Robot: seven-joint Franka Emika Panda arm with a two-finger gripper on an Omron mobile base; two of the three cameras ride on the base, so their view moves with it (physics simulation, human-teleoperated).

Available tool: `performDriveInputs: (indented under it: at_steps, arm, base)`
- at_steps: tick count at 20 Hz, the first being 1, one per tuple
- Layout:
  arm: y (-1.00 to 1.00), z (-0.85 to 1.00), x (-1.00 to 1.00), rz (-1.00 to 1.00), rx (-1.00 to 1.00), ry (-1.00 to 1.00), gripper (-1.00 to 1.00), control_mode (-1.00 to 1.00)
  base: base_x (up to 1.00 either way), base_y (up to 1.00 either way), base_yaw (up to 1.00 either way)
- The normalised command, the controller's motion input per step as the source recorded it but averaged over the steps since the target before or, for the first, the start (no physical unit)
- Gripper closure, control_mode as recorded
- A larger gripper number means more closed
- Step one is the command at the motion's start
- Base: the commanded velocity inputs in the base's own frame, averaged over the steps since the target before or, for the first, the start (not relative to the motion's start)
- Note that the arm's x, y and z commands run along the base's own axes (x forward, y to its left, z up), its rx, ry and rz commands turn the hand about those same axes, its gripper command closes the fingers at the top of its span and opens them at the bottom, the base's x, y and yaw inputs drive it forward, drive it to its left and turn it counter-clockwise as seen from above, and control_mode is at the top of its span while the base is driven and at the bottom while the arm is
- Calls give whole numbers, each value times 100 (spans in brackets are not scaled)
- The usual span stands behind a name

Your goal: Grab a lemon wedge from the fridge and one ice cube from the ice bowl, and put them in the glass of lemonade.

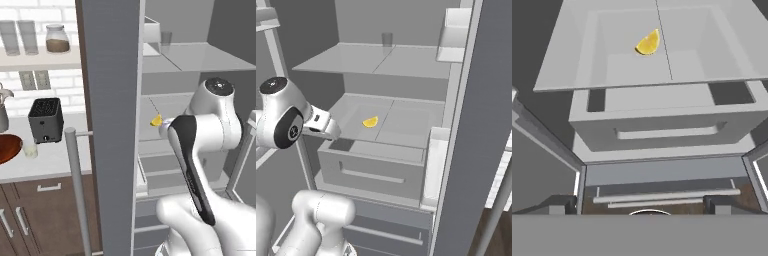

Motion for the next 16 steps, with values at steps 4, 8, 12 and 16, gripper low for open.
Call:
performDriveInputs:
  at_steps: [4,8,12,16]
  arm:
    - [3,-9,61,0,0,-2,-100,-100]
    - [0,-3,99,0,0,0,-100,-100]
    - [-2,-10,83,0,-1,1,-100,-100]
    - [-24,-64,42,0,0,0,-100,-100]
  base:
    - [0,0,0]
    - [0,0,0]
    - [0,0,0]
    - [0,0,0]
